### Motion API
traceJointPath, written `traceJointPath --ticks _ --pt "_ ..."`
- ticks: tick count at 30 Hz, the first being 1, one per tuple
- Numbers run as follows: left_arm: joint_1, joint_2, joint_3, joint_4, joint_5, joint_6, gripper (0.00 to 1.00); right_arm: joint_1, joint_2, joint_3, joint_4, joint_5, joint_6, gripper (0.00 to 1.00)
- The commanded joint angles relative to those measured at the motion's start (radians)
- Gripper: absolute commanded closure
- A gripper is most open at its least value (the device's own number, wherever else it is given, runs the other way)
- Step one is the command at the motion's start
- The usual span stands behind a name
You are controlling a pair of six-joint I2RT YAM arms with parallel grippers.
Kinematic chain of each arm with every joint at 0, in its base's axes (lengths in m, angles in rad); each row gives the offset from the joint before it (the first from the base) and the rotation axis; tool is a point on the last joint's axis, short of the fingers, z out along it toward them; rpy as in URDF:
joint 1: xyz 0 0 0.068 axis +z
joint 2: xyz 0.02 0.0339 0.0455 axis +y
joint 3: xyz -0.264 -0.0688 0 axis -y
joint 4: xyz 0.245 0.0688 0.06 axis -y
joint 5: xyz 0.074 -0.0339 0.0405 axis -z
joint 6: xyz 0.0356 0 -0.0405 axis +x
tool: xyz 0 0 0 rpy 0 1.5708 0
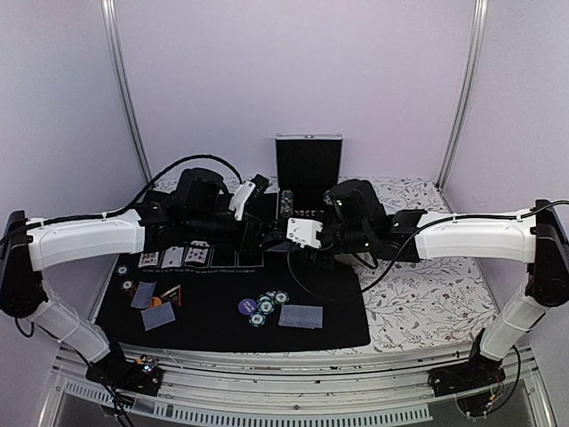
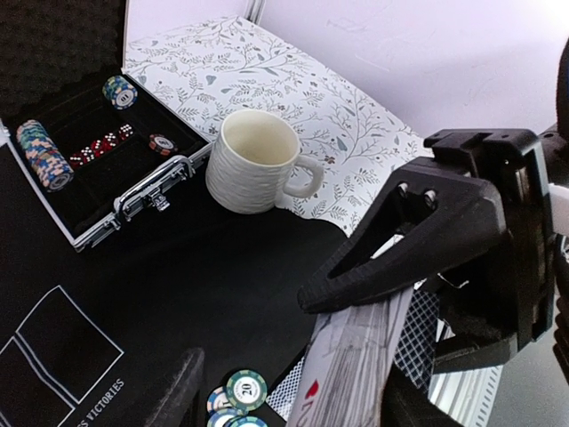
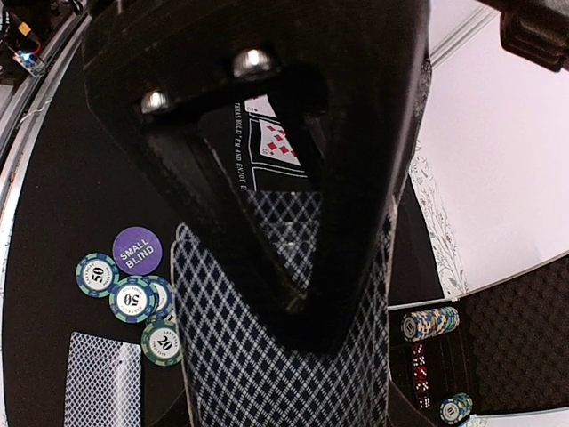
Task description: Distribute texas hold em gaming equipment
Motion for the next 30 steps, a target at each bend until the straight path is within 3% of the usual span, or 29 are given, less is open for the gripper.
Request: traceJointPath --ticks 1,9,21,30 --pt "0.0 -0.031 0.0 -0.054 -0.077 0.026 0.4 0.007 -0.014 0.012 0.018 -0.001 0.008 0.57" --pt "0.002 -0.058 -0.008 -0.093 -0.138 0.054 0.39 0.006 -0.018 0.009 0.016 0.004 0.007 0.57" --pt "0.002 -0.113 -0.023 -0.055 -0.01 0.061 0.27 0.006 -0.013 0.014 0.012 0.009 0.001 0.57" --pt "0.001 -0.122 -0.03 -0.065 0.049 0.042 0.62 0.007 -0.011 0.015 0.011 0.011 0.0 0.57"
